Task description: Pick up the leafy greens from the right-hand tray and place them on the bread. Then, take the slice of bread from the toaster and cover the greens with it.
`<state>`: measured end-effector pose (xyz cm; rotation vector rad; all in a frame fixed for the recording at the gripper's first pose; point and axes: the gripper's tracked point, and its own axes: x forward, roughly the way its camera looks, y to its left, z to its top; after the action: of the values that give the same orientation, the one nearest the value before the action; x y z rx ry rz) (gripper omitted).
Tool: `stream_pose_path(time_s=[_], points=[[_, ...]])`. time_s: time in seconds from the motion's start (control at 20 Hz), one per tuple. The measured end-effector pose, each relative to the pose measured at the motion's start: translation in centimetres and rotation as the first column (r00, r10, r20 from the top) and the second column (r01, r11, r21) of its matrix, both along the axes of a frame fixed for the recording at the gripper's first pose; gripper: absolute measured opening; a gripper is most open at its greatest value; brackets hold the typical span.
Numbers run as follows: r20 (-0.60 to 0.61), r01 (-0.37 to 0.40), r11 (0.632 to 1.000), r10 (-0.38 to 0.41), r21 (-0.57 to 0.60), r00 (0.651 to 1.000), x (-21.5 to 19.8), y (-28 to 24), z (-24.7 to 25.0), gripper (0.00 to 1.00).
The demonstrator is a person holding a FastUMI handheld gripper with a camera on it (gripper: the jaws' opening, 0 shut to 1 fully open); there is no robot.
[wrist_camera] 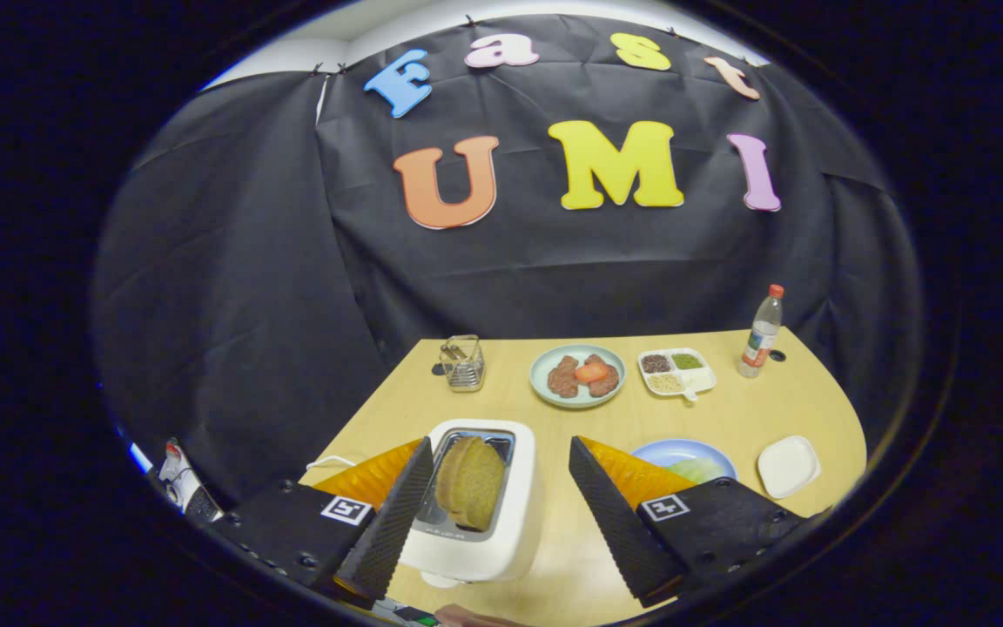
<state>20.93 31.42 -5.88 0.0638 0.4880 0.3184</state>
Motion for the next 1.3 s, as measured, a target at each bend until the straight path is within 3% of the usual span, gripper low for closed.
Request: stream_pose_path(time_s=[0.3, 0.6, 0.75, 0.85, 0.95, 1.0, 1.3], points=[[-0.076, 0.06, 0.996, -0.064, -0.061, 0.995, 2.8, 2.5, -4.4, 0.93], [-0.099, 0.087, 0.986, -0.102, -0.142, 0.99, 3.9, 3.3, -7.1, 0.63], [-0.13, 0.055, 0.986, -0.075, -0.155, 0.989, 3.3, 4.1, -7.9, 0.45], [-0.124, 0.093, 0.98, -0.116, -0.177, 0.985, 3.4, 3.3, -8.1, 0.17], [-0.138, 0.096, 0.973, -0.127, -0.209, 0.982, 3.3, 2.9, -8.1, 0.15], [-0.138, 0.108, 0.972, -0.139, -0.207, 0.981, 3.1, 2.7, -7.8, 0.08], [-0.078, 0.114, 0.98, -0.128, -0.164, 0.989, 1.9, 2.8, -2.6, 0.08]])
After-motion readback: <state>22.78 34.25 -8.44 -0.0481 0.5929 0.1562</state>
